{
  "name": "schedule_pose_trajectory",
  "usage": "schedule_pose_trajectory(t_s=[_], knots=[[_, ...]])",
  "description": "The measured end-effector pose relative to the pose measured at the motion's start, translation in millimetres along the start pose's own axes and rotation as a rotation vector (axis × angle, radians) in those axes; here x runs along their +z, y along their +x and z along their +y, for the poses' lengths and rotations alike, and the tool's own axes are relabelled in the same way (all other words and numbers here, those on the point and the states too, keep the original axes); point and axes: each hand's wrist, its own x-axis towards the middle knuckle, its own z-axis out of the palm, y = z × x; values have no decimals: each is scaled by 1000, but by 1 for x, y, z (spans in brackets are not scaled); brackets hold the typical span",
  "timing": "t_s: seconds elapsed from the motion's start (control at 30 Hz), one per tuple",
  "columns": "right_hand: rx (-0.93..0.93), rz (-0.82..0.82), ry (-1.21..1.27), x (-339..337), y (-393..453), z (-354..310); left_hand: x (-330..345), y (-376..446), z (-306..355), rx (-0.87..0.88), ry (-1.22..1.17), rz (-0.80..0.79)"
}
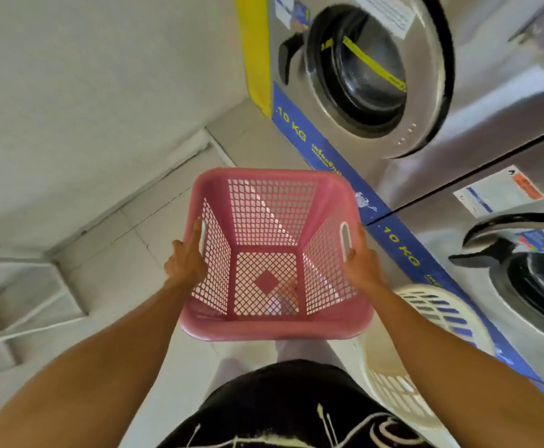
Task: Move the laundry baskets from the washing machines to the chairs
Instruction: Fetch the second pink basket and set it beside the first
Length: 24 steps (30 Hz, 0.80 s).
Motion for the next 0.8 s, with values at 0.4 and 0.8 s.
schedule_pose_trajectory(t_s=[0.4, 0.8], knots=[[-422, -21, -298, 71, -71, -107, 17, -124, -171, -324, -277, 107], [-910, -186, -392, 177, -247, -205, 71, -308, -342, -663, -548, 314]])
